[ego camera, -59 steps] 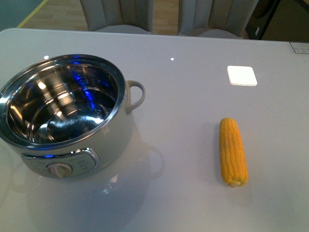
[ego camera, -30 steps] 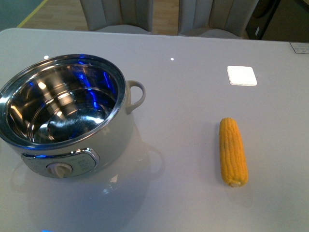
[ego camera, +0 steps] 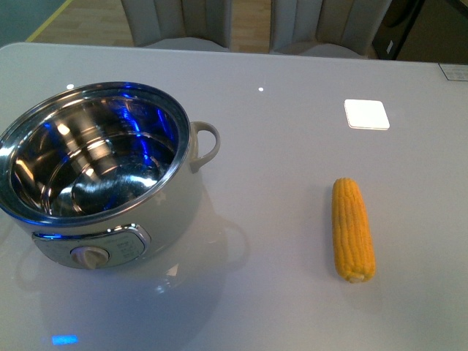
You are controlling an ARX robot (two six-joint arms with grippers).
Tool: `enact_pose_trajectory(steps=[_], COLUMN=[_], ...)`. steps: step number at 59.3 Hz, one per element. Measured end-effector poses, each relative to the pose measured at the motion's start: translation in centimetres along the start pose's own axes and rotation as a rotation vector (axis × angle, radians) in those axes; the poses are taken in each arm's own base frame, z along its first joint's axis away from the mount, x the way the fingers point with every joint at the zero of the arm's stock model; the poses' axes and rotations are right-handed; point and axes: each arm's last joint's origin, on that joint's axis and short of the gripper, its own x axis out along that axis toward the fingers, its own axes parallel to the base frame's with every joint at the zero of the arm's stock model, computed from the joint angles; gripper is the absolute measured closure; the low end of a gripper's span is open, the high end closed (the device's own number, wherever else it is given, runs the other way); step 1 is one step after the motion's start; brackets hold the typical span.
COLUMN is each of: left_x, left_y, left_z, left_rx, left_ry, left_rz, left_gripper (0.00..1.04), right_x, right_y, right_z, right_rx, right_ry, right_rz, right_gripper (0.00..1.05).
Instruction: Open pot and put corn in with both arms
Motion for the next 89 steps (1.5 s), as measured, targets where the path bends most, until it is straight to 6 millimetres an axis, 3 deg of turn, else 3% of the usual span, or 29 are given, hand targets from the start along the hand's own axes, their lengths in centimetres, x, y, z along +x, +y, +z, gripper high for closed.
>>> enact_pose_trajectory(steps=[17,30,50,53,61,89], left_x=[0.4,0.8,0.8,0.8,0.2,-2.7], left_y=[-0.3,-0.3,-0.5,-0.5,-0.5,1.9], left_z=[-2.1,-2.4,-2.5,-2.5,-2.5,3.7], left_rx=[-0.003,-0.010,-0.016,-0.016,-0.027,-0.061], left_ry=[0.017,0.008,0.004,0.006,0.017,-0.067], left_rz=[-0.016,-0.015,-0.020,-0.021,-0.018,0.035], left_gripper=[0.61,0.60,0.09,0.05,0.07,0.07], right_x=[0.0,0.0,0.0,0.0,0.0,0.0], right_y=[0.0,0.0,0.0,0.0,0.0,0.0], right_z=[0.0,0.0,0.0,0.0,0.0,0.0], right_rx=[0.000,0.000,0.000,0.000,0.000,0.000], right_ry=[0.000,0.000,0.000,0.000,0.000,0.000], right_rz=[0.000,0.000,0.000,0.000,0.000,0.000], right_gripper=[0.09,0.09,0.09,0.09,0.09,0.09])
